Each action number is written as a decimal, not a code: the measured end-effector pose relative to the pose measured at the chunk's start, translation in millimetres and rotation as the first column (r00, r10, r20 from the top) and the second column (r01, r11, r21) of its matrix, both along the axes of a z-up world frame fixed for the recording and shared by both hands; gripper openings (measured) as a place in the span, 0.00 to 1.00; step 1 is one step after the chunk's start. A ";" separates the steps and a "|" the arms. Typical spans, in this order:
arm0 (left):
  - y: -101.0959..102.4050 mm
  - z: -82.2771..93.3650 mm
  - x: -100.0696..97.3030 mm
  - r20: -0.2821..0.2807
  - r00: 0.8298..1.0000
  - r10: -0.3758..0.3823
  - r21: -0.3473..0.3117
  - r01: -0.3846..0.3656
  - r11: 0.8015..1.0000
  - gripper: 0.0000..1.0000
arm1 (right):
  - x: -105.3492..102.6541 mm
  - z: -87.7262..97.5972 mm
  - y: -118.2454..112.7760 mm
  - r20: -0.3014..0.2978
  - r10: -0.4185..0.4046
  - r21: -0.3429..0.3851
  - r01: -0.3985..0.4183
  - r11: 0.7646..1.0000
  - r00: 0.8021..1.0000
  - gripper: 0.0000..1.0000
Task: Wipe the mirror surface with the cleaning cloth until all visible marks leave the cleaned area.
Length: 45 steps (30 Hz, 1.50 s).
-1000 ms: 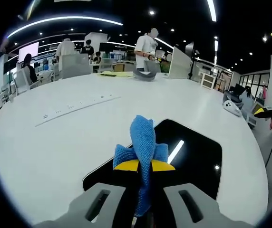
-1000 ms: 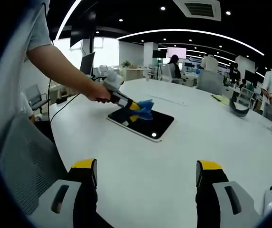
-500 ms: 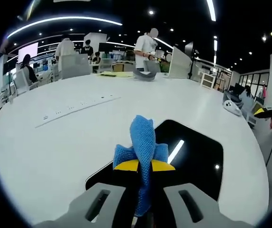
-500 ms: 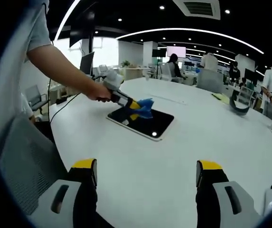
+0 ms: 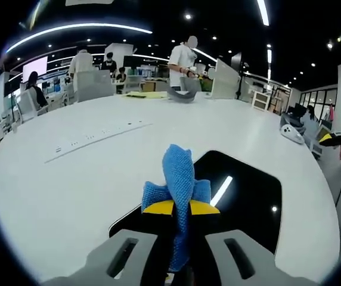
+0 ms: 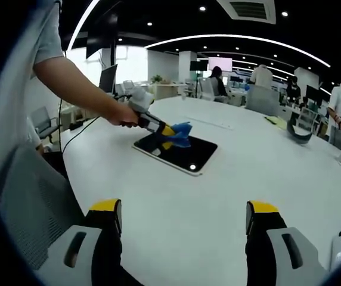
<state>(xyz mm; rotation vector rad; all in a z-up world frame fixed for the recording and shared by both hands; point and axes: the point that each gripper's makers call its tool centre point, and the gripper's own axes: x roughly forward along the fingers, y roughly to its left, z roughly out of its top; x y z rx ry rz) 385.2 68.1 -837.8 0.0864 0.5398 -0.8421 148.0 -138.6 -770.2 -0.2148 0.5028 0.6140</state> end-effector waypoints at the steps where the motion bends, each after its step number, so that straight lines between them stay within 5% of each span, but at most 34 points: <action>1: 0.0 0.0 -0.1 0.001 1.000 0.000 0.001 0.000 1.000 0.05 | 0.0 -0.2 -0.1 -0.001 0.000 -0.001 0.000 1.000 1.000 0.85; 30: 14.8 0.0 0.2 0.014 0.999 0.050 0.026 -0.050 0.998 0.06 | 0.1 3.1 0.2 0.015 0.001 0.007 -0.001 1.000 1.000 0.84; 45: 26.4 0.9 -8.5 -0.041 0.990 0.136 -0.021 -0.137 0.990 0.07 | -1.4 3.7 3.4 0.019 0.020 0.003 -0.020 1.000 1.000 0.83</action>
